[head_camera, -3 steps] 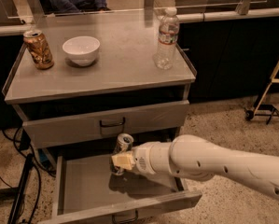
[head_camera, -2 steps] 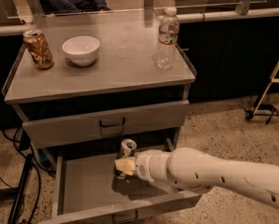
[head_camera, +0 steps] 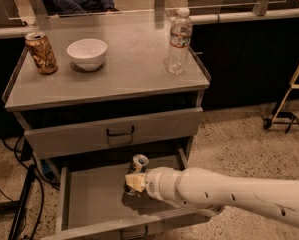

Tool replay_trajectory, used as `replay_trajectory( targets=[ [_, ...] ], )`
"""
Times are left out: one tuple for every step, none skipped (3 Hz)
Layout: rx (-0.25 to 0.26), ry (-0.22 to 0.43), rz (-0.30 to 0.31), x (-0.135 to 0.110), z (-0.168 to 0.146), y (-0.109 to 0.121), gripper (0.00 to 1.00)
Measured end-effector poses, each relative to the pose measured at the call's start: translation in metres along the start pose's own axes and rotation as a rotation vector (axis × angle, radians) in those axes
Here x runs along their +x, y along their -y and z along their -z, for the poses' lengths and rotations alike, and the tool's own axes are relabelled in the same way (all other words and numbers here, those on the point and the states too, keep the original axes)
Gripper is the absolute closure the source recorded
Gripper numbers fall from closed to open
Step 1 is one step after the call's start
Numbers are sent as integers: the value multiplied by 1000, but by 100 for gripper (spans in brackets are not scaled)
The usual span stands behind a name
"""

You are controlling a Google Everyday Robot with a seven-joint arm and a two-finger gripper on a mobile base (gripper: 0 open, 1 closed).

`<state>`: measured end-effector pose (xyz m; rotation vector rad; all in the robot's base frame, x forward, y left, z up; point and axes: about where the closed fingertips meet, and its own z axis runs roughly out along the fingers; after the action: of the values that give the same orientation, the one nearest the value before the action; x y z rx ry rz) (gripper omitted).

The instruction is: Place redbull can into middle drawer

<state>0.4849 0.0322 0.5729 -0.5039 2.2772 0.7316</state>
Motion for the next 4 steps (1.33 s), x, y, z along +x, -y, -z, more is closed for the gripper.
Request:
replay_trajectory(
  targets=[
    [14, 0, -25, 7, -6, 7, 100],
    [32, 6, -39, 11, -15, 16, 100],
    [50, 15, -48, 15, -24, 24, 100],
    [68, 21, -56, 19, -31, 29, 100]
  ],
)
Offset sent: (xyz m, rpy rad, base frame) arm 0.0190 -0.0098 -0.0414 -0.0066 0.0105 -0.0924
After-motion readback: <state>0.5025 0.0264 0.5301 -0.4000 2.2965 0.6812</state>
